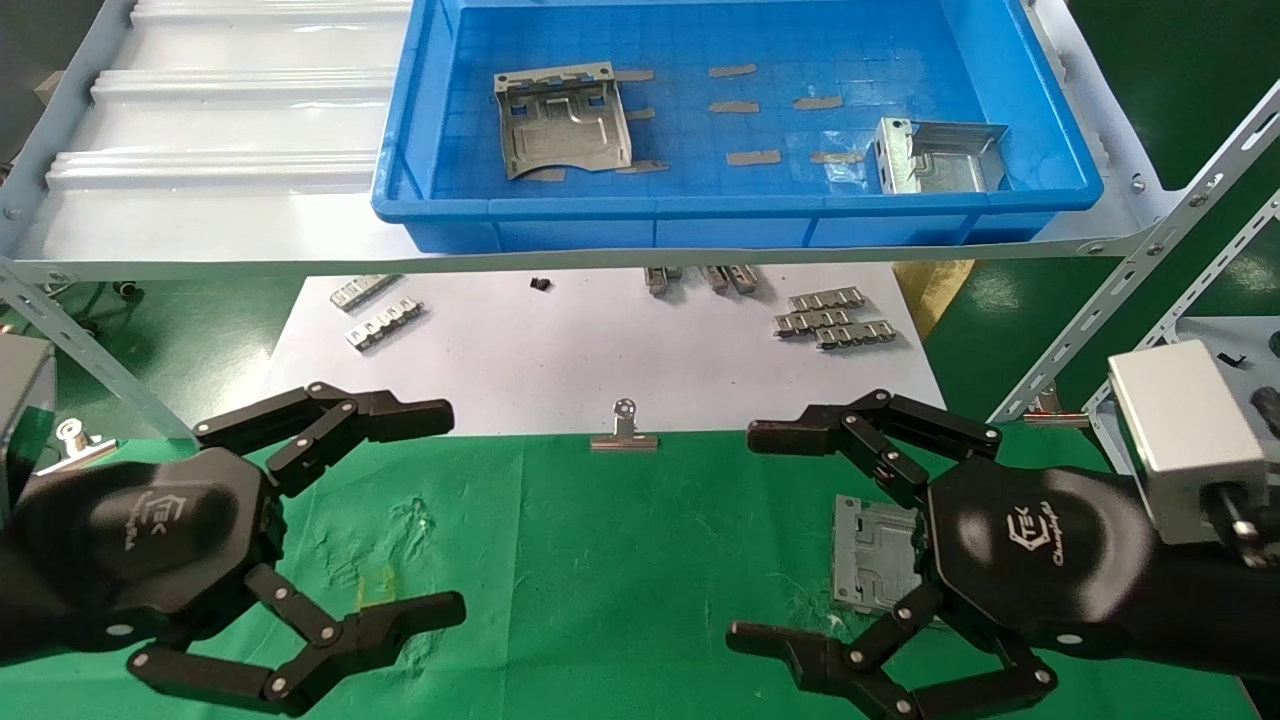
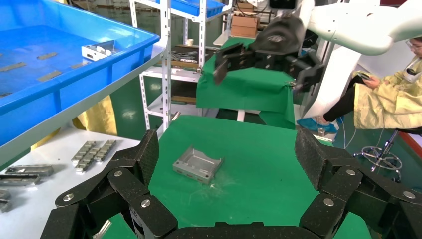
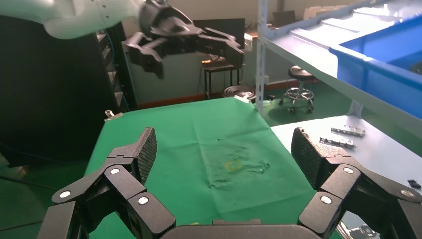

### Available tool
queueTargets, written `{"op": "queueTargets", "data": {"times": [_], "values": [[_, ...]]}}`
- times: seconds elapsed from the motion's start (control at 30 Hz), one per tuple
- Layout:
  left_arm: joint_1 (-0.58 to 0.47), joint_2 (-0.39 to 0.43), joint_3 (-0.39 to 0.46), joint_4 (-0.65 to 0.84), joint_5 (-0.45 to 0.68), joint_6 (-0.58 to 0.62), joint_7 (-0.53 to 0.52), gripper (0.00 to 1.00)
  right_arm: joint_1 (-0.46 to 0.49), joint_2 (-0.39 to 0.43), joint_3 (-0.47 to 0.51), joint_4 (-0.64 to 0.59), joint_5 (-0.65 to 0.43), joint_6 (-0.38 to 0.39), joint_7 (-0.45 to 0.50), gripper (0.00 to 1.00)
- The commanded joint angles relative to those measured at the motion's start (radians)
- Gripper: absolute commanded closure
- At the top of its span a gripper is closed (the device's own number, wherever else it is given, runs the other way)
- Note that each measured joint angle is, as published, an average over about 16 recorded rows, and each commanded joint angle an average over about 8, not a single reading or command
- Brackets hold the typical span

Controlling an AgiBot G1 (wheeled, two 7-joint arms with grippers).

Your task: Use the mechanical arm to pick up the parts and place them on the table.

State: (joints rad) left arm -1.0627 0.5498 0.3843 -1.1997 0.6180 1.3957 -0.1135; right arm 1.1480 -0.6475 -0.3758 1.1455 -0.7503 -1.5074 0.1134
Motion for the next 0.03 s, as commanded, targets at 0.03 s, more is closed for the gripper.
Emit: {"op": "queueTargets", "data": {"times": [0.03], "values": [[0.0, 0.0, 0.0, 0.0, 0.0, 0.0, 0.0, 0.0, -0.038, 0.019, 0.05, 0.072, 0.01, 0.006, 0.038, 0.0]]}}
